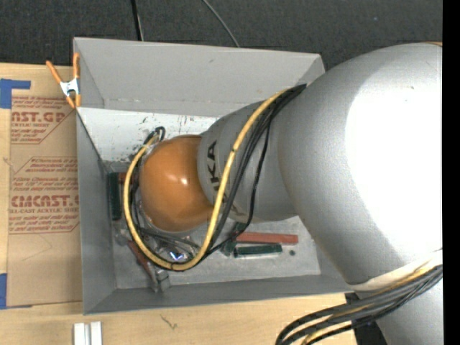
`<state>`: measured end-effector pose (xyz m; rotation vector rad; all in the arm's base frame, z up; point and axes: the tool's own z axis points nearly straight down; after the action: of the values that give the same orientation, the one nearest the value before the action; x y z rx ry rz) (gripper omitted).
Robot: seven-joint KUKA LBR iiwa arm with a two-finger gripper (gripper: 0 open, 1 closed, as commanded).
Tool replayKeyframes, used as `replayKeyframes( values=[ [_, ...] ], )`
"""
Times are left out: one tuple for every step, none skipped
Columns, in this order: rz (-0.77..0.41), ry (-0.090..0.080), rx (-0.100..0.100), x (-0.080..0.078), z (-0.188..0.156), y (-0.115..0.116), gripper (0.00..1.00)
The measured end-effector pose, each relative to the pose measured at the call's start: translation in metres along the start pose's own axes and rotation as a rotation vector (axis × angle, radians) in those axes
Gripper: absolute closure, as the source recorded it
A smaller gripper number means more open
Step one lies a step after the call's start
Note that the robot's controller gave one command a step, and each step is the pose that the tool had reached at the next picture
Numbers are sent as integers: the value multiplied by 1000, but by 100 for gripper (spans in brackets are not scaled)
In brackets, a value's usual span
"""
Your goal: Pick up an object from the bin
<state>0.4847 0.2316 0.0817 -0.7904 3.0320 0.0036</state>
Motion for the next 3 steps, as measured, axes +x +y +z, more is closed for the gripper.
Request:
replayKeyframes(
  values=[
    [-115, 8, -2, -20, -3, -47, 0],
    [-158, 3, 1, -13, 1, -88, 0],
    [-246, 9, 1, -35, 7, -62, 0]
  ],
)
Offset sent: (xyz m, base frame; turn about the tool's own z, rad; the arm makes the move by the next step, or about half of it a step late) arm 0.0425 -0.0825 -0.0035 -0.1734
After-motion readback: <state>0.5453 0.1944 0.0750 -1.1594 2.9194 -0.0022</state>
